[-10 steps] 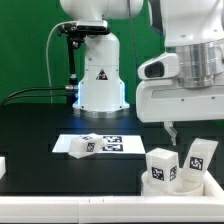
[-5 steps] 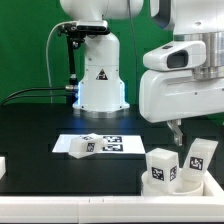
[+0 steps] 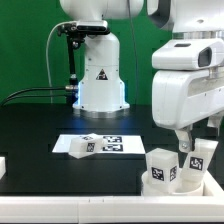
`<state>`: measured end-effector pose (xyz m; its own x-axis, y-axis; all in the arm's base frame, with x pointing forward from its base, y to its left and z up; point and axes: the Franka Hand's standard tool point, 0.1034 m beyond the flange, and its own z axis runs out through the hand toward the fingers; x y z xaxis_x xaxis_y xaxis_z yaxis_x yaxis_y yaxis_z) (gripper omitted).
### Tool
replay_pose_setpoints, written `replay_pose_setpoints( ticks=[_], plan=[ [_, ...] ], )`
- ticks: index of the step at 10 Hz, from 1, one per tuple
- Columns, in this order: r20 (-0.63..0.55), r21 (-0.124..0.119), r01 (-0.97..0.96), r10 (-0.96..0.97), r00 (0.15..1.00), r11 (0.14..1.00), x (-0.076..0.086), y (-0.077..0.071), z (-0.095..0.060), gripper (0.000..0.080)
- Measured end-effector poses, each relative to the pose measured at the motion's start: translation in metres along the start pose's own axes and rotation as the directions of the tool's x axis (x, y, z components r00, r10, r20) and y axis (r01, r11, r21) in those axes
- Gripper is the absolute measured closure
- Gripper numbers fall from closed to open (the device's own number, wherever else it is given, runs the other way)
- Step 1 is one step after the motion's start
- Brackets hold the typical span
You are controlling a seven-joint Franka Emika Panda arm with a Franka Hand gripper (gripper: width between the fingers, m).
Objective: Assemble stool
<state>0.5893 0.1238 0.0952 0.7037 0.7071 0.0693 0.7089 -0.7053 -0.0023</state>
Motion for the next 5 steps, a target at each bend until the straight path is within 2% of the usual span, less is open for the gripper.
replay_pose_setpoints(
  ticks=[1, 4, 5],
  plan=[
    [0.011, -0.008, 0.118, -0.118, 0.993, 0.993, 0.001, 0.005, 0.002, 0.0151],
    [0.003, -0.011, 0.097, -0.097, 0.995, 0.995, 0.005, -0.006, 0.011, 0.0151],
    [0.003, -0.011, 0.082, -0.082, 0.997, 0.997, 0.004, -0.005, 0.012, 0.0151]
  ],
)
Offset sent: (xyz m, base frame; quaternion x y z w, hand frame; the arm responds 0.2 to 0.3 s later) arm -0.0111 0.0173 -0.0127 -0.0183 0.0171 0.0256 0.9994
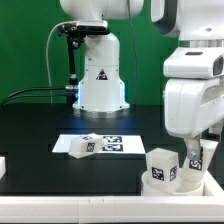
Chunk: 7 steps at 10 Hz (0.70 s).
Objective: Assemble stool
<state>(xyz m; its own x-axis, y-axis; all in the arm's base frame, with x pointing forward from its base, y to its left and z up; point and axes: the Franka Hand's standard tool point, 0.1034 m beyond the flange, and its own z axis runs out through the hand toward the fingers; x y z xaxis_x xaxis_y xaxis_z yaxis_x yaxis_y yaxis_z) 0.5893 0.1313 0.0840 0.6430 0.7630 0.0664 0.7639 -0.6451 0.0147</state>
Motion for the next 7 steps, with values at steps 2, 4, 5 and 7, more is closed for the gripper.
replay_pose_setpoints(
  ticks=[2, 4, 5, 7],
  plan=[
    [0.001, 0.000, -0.037, 0.037, 0.999, 0.999, -0.0005, 0.0004, 0.0004, 0.0262],
    [0.000, 0.002, -0.185, 0.185, 0.983, 0.983, -0.0004, 0.0002, 0.0005, 0.0399],
    [0.000, 0.001, -0.241, 0.241, 0.971, 0.971, -0.0006, 0.0004, 0.0005, 0.0466],
    [0.001, 0.000, -0.459, 0.459, 0.888, 0.888, -0.0009, 0.0006, 0.0006, 0.0466]
  ],
)
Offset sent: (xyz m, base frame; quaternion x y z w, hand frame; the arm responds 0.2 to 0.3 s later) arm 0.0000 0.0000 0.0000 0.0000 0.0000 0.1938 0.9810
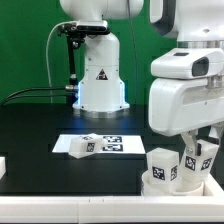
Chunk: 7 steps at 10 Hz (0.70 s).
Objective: Assemble stool
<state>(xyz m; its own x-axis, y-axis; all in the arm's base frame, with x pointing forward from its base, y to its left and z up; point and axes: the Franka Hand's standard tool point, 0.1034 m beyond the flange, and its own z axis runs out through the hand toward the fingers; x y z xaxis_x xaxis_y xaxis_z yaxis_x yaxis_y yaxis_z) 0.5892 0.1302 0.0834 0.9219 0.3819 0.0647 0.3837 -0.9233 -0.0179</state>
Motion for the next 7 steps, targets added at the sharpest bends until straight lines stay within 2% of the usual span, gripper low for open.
replay_pose_setpoints(
  ticks=[2, 4, 5, 7],
  plan=[
    [0.009, -0.009, -0.312, 0.312, 0.950, 0.950, -0.002, 0.003, 0.000, 0.0466],
    [0.027, -0.020, -0.579, 0.579, 0.815, 0.815, -0.004, 0.009, 0.000, 0.0466],
    [0.025, -0.021, -0.602, 0.602, 0.798, 0.798, -0.004, 0.010, 0.000, 0.0466],
    [0.021, -0.026, -0.708, 0.709, 0.705, 0.705, -0.005, 0.013, 0.000, 0.0466]
  ],
)
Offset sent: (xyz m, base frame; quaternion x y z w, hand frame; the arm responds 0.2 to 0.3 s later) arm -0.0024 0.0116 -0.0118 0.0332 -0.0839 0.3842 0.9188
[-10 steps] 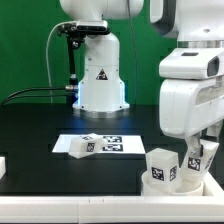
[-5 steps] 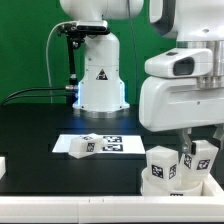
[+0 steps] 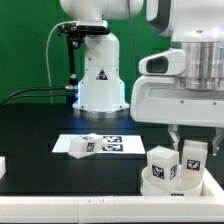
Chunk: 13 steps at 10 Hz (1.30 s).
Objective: Assemble stool
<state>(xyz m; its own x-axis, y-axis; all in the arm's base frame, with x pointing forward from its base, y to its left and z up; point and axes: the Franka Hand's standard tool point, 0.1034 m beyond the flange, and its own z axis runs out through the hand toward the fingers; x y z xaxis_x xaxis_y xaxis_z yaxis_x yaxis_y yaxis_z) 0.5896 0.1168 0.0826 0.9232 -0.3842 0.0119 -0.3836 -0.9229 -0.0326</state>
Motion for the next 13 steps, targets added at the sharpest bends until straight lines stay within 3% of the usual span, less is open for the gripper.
replay_pose_setpoints(
  ticks=[2, 4, 6, 8, 9, 11, 12, 13],
  plan=[
    [0.026, -0.004, -0.265, 0.265, 0.964, 0.964, -0.0011, 0.0050, -0.0005, 0.0466],
    [0.042, 0.015, -0.558, 0.557, 0.829, 0.829, -0.0004, 0.0064, 0.0008, 0.0466],
    [0.039, 0.020, -0.618, 0.617, 0.786, 0.786, 0.0006, 0.0066, 0.0007, 0.0466],
    [0.053, 0.018, -0.735, 0.733, 0.678, 0.678, 0.0014, 0.0075, 0.0007, 0.0466],
    [0.067, 0.018, -0.797, 0.794, 0.604, 0.604, 0.0019, 0.0081, 0.0007, 0.0466],
    [0.124, 0.009, -0.925, 0.918, 0.378, 0.380, 0.0040, 0.0094, 0.0004, 0.0466],
    [0.136, 0.002, -0.951, 0.942, 0.306, 0.309, 0.0048, 0.0097, 0.0002, 0.0466],
    [0.139, 0.003, -0.953, 0.944, 0.300, 0.303, 0.0051, 0.0101, 0.0003, 0.0466]
  ],
)
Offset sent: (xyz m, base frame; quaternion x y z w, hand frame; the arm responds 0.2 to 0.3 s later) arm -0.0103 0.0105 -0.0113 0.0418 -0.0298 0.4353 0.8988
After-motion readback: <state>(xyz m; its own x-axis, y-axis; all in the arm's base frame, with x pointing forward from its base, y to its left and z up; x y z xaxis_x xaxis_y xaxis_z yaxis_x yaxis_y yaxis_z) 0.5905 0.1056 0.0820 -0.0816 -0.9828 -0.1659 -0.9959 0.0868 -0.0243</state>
